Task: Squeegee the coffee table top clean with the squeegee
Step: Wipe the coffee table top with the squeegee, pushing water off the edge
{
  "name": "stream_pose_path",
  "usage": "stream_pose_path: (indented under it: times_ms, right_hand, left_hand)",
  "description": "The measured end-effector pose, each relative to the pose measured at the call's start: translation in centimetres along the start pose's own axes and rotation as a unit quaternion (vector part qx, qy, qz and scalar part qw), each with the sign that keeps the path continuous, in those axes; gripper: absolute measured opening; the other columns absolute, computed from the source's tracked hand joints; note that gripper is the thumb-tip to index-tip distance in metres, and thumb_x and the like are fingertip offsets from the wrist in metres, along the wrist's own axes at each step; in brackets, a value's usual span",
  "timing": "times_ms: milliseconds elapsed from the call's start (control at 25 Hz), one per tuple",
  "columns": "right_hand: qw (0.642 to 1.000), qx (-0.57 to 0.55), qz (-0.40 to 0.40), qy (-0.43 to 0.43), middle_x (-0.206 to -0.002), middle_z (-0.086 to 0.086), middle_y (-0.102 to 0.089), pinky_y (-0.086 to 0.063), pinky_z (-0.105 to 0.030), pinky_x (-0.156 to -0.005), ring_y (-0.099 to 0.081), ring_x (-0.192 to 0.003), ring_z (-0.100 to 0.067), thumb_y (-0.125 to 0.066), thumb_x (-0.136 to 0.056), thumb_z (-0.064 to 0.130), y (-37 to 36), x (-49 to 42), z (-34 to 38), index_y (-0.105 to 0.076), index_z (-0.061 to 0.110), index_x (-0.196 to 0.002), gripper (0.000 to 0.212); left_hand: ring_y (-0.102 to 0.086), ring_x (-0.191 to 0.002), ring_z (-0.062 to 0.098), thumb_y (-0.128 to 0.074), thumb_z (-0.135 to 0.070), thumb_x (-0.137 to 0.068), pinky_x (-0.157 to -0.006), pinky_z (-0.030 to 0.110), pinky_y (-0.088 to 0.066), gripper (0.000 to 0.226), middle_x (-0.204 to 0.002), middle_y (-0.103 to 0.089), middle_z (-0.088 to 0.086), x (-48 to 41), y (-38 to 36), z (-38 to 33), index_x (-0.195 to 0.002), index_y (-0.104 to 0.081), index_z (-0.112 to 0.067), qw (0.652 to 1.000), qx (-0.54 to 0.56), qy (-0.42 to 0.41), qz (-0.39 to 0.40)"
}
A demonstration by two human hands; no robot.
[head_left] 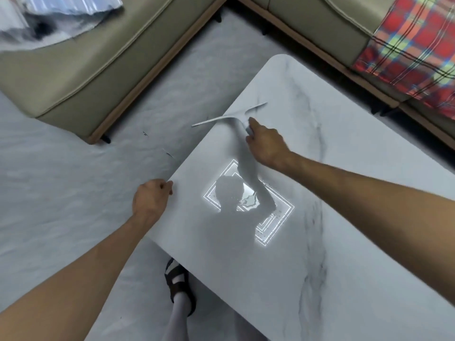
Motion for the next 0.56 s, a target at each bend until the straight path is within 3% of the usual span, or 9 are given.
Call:
stream_pose_path:
  times_ms: [40,80,160,320,480,560]
  right_hand:
    - [1.000,-0.001,-0.004,0.000,-0.124,-0.018,-0.060,-0.040,-0.037,-0.082,-0.055,-0.109,-0.041,-0.041,-0.096,0.017,-2.0,0.0,1.1,-0.030,0.016,-0.144,0.050]
    - [1.000,0.007,-0.004,0.011,-0.121,-0.018,-0.061,-0.041,-0.037,-0.079,-0.057,-0.106,-0.040,-0.041,-0.094,0.015,-4.0,0.5,1.9,-0.028,0.016,-0.146,0.053]
    - [0.998,0.043,0.016,0.050,-0.110,-0.018,-0.062,-0.038,-0.036,-0.071,-0.059,-0.098,-0.039,-0.041,-0.092,0.014,-7.4,2.8,2.5,-0.022,0.021,-0.150,0.061]
    - [0.979,0.135,0.078,0.131,-0.100,-0.009,-0.060,-0.035,-0.033,-0.066,-0.059,-0.090,-0.034,-0.042,-0.095,0.024,-9.0,7.8,-0.9,-0.018,0.033,-0.151,0.062]
    - [0.954,0.240,0.118,0.135,-0.107,-0.001,-0.063,-0.043,-0.034,-0.073,-0.061,-0.098,-0.029,-0.040,-0.096,0.034,-4.7,10.4,-5.5,-0.024,0.045,-0.147,0.055]
    - [0.951,0.254,0.108,0.137,-0.110,0.001,-0.064,-0.046,-0.036,-0.078,-0.060,-0.103,-0.028,-0.041,-0.096,0.032,-3.3,10.7,-5.1,-0.028,0.046,-0.146,0.053]
  left_hand:
    - [-0.064,-0.092,0.033,-0.053,-0.026,-0.095,-0.074,0.030,-0.046,0.021,-0.098,-0.069,0.014,0.1,0.0,1.1,-0.096,-0.068,-0.011,1.000,0.006,0.001,0.001]
    - [-0.061,-0.106,0.034,-0.056,-0.021,-0.094,-0.083,0.032,-0.046,0.027,-0.116,-0.065,0.015,0.3,-0.1,2.0,-0.118,-0.062,-0.010,1.000,0.011,0.008,0.014]
    - [-0.048,-0.128,0.035,-0.060,-0.018,-0.092,-0.100,0.036,-0.040,0.059,-0.142,-0.047,0.018,0.9,-0.6,3.7,-0.145,-0.037,-0.010,0.996,0.030,0.047,0.076]
    - [-0.043,-0.132,0.034,-0.062,-0.015,-0.088,-0.099,0.034,-0.037,0.071,-0.148,-0.039,0.018,2.1,-2.3,5.6,-0.149,-0.026,-0.006,0.990,0.020,0.044,0.136]
    - [-0.050,-0.126,0.035,-0.062,-0.012,-0.089,-0.098,0.034,-0.040,0.062,-0.140,-0.049,0.019,2.1,-1.6,6.9,-0.144,-0.035,-0.006,0.996,0.035,0.008,0.085]
    - [-0.057,-0.111,0.033,-0.064,-0.007,-0.087,-0.090,0.034,-0.045,0.051,-0.124,-0.059,0.017,1.9,-0.5,7.9,-0.135,-0.048,-0.006,0.996,0.079,0.004,0.040]
Point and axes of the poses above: each hand's wrist, its own x-axis away from the middle knuckle, its own y-axis out of the back of the hand, z = x × y, the point moved 1 cm from there along -x, towards the middle knuckle
